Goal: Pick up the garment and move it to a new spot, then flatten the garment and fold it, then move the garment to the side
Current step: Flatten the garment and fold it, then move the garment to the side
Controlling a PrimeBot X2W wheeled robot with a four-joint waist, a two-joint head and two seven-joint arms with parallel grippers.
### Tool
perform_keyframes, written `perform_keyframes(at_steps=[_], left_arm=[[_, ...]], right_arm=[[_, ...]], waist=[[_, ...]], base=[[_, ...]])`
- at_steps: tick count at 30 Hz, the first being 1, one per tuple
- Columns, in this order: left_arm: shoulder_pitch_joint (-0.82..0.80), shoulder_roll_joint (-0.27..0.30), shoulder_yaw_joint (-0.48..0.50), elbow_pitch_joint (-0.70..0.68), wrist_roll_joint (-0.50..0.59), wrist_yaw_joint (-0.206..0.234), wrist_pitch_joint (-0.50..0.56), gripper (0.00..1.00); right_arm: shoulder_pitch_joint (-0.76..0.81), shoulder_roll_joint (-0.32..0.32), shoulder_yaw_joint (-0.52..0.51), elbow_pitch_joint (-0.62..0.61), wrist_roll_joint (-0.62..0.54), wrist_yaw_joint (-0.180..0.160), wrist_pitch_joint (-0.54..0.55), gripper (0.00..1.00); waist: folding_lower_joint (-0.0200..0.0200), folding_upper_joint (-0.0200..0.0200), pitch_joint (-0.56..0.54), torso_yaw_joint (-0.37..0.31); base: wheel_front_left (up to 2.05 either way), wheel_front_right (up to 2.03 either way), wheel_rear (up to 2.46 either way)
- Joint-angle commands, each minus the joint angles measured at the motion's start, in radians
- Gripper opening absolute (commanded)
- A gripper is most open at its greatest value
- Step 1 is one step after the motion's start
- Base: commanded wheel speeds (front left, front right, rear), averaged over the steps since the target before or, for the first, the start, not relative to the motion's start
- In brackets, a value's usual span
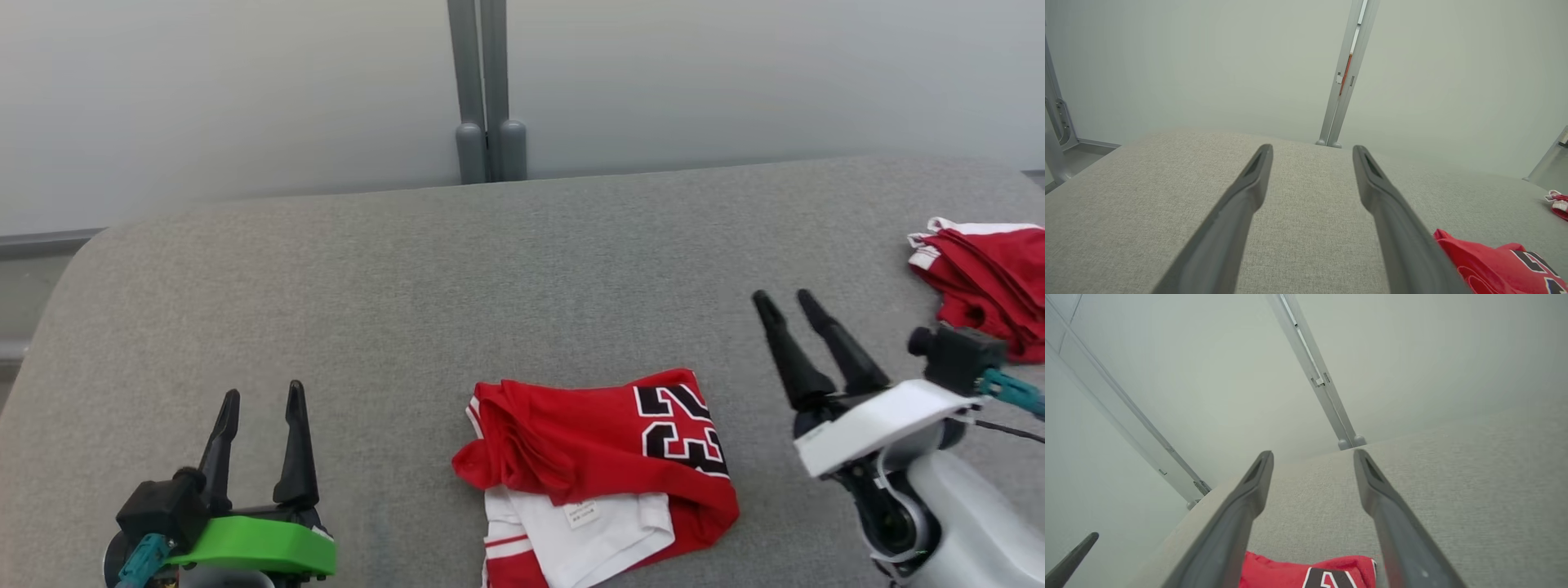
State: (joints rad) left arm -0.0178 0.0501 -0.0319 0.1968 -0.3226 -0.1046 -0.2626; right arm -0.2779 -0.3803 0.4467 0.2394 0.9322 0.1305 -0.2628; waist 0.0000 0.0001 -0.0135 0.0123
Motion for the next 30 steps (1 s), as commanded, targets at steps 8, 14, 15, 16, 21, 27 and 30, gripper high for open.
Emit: perform_keyframes(at_steps=[8,14,15,16,21,27,30], left_arm=[[0.026,0.001,-0.002,-0.025,-0.026,0.015,-0.002,1.0],[0.025,0.001,-0.01,-0.026,-0.023,0.017,-0.002,1.0],[0.024,0.001,-0.01,-0.026,-0.022,0.017,-0.002,1.0],[0.024,0.001,-0.01,-0.027,-0.022,0.016,-0.002,1.0],[0.027,0.001,-0.005,-0.031,-0.02,0.017,-0.002,1.0],[0.034,0.001,-0.007,-0.041,-0.017,0.023,-0.002,1.0],[0.033,0.001,-0.009,-0.047,-0.01,0.03,-0.002,1.0]], right_arm=[[0.152,0.008,-0.242,-0.027,-0.179,0.0,-0.002,1.0],[0.188,0.036,-0.258,0.007,-0.249,0.0,-0.002,1.0],[0.189,0.04,-0.259,0.012,-0.255,0.0,-0.002,1.0],[0.19,0.041,-0.259,0.015,-0.256,0.0,-0.002,1.0],[0.184,0.044,-0.253,0.035,-0.27,0.0,0.006,1.0],[0.162,0.04,-0.23,0.057,-0.28,0.0,0.04,1.0],[0.137,0.038,-0.214,0.083,-0.308,0.0,0.059,1.0]], waist=[[0.0,-0.0001,-0.011,-0.074],[0.0,-0.0001,-0.014,-0.074],[0.0,-0.0001,-0.014,-0.072],[0.0,-0.0001,-0.014,-0.071],[0.0,-0.0001,-0.018,-0.062],[0.0,-0.0001,-0.021,-0.048],[0.0,-0.0001,-0.02,-0.038]], base=[[0.0,0.0,0.0],[0.0,0.0,0.0],[0.0,0.0,0.0],[0.0,0.0,0.0],[0.0,0.0,0.0],[0.0,0.0,0.0],[0.0,0.0,0.0]])
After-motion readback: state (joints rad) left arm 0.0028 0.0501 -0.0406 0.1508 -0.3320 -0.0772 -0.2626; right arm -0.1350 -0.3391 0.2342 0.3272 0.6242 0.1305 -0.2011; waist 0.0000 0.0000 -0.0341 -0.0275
